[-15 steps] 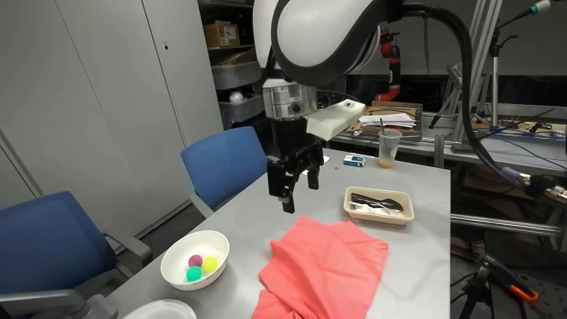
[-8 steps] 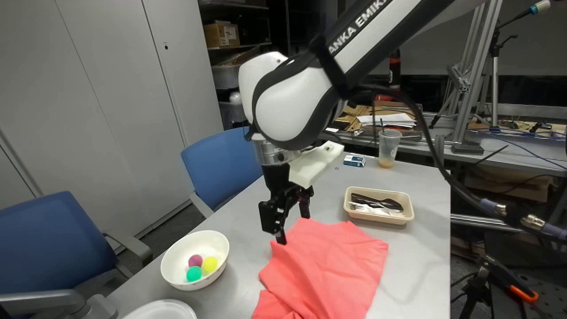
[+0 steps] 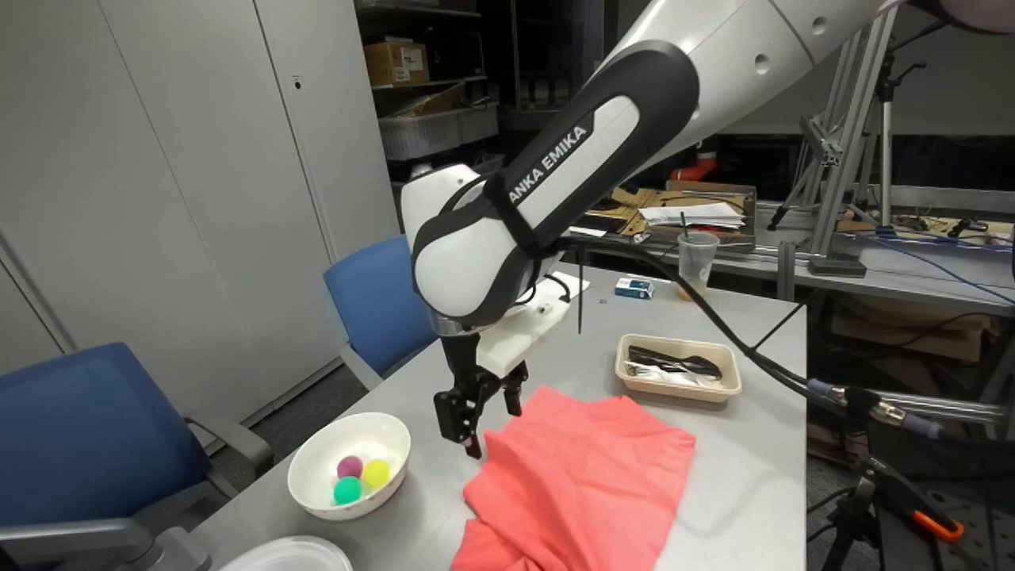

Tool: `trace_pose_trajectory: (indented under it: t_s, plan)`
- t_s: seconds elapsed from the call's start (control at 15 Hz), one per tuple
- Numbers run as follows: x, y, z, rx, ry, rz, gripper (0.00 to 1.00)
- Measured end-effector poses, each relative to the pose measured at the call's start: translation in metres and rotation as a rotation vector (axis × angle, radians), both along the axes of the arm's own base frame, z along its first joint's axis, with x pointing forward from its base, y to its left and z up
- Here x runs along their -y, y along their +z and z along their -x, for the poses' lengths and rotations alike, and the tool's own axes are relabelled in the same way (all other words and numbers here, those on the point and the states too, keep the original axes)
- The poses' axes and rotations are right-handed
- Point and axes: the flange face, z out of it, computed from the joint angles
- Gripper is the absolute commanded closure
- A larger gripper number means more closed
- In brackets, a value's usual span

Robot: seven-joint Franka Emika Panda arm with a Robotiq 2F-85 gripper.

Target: Unfold the sweatshirt

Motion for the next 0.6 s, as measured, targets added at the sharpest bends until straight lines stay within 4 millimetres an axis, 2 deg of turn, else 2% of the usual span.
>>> trace_pose_trajectory:
  t_s: [0.4,0.6]
  plan:
    - [-0.010,-0.037,-0.028,0.009,0.006,-0.007,0.06]
    - [-0.008,-0.058,-0.038,0.007,0.000,-0.006,0.07]
